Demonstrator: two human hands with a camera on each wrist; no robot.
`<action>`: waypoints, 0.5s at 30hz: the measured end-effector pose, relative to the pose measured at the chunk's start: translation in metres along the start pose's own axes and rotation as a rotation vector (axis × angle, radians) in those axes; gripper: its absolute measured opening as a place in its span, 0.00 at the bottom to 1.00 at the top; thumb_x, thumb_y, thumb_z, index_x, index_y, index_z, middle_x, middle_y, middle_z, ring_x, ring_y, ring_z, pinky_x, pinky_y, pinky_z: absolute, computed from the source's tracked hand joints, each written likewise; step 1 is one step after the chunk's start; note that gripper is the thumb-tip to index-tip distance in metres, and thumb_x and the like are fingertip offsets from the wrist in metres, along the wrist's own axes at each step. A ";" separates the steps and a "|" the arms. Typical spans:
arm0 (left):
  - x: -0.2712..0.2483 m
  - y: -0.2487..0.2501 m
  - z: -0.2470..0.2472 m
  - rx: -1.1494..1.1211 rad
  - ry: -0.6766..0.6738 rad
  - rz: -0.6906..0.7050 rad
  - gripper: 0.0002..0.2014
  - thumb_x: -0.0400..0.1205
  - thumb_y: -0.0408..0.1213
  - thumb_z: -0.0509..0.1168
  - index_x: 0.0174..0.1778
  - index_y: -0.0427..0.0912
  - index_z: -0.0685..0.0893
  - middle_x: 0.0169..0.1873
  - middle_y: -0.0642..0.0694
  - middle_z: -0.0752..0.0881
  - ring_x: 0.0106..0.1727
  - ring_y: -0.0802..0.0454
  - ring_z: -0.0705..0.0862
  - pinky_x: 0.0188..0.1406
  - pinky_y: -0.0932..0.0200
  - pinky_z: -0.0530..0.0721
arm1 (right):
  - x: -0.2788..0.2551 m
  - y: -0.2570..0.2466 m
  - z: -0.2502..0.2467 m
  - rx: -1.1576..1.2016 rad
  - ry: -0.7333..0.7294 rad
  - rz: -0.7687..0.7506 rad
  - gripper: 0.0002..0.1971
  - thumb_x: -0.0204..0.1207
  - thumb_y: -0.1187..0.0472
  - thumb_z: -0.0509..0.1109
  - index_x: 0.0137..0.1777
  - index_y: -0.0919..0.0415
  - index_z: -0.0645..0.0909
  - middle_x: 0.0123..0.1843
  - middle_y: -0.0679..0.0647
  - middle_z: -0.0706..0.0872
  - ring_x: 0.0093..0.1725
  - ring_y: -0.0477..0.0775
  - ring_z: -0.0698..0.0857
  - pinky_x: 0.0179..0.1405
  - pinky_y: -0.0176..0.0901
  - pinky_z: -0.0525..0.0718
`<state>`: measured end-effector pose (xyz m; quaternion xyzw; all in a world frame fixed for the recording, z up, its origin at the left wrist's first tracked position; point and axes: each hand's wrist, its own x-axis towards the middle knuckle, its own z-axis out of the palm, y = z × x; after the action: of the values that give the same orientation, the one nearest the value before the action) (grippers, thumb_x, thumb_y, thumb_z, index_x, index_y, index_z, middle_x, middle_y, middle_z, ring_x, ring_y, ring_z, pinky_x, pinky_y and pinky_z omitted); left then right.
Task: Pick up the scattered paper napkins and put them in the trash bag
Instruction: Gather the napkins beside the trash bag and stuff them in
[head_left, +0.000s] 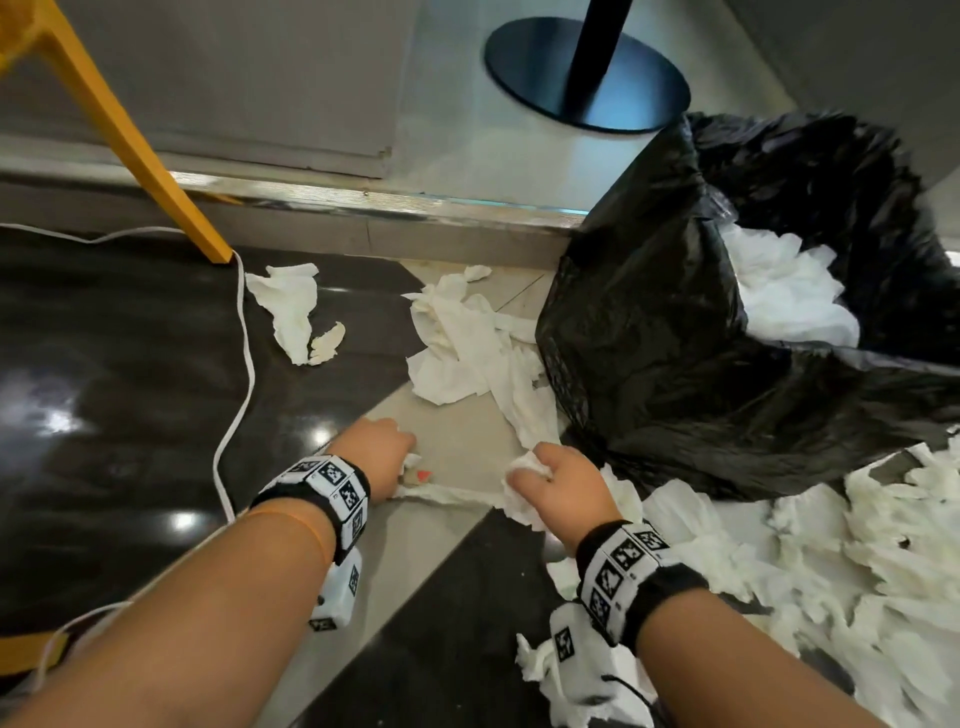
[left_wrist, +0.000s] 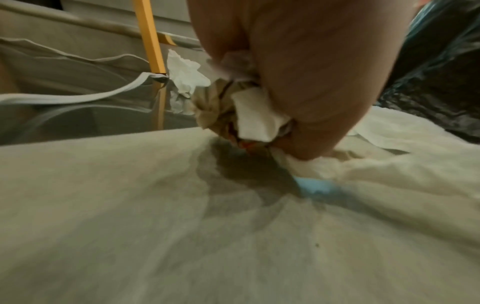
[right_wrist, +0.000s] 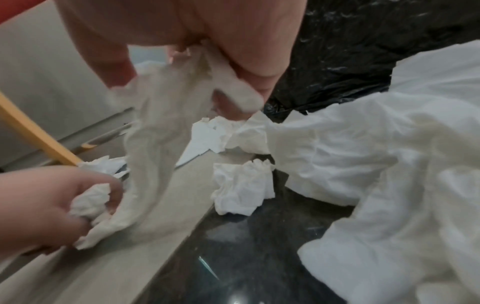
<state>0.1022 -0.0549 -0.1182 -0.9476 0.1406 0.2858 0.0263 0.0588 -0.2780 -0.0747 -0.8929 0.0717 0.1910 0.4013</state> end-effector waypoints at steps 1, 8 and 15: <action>-0.005 0.000 0.002 -0.006 0.013 -0.008 0.16 0.75 0.38 0.64 0.59 0.44 0.78 0.56 0.40 0.80 0.58 0.37 0.81 0.56 0.49 0.81 | 0.005 0.002 0.003 -0.074 0.000 0.011 0.14 0.71 0.49 0.71 0.31 0.54 0.72 0.38 0.51 0.73 0.38 0.51 0.76 0.40 0.42 0.74; -0.047 -0.019 -0.006 -0.227 0.143 -0.092 0.01 0.75 0.35 0.62 0.40 0.43 0.77 0.50 0.40 0.79 0.52 0.38 0.82 0.45 0.53 0.76 | 0.006 0.008 0.054 -0.815 -0.347 -0.116 0.13 0.77 0.67 0.63 0.61 0.64 0.79 0.65 0.60 0.75 0.66 0.66 0.78 0.63 0.53 0.78; -0.087 -0.027 -0.053 -0.427 0.334 -0.258 0.10 0.73 0.32 0.61 0.30 0.50 0.69 0.32 0.48 0.76 0.40 0.40 0.78 0.37 0.56 0.72 | 0.000 -0.040 0.021 -0.142 -0.120 -0.086 0.11 0.79 0.67 0.56 0.55 0.60 0.79 0.46 0.60 0.84 0.45 0.58 0.80 0.45 0.41 0.76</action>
<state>0.0683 -0.0136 -0.0271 -0.9756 -0.0420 0.1434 -0.1608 0.0645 -0.2359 -0.0595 -0.9083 -0.0048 0.2311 0.3485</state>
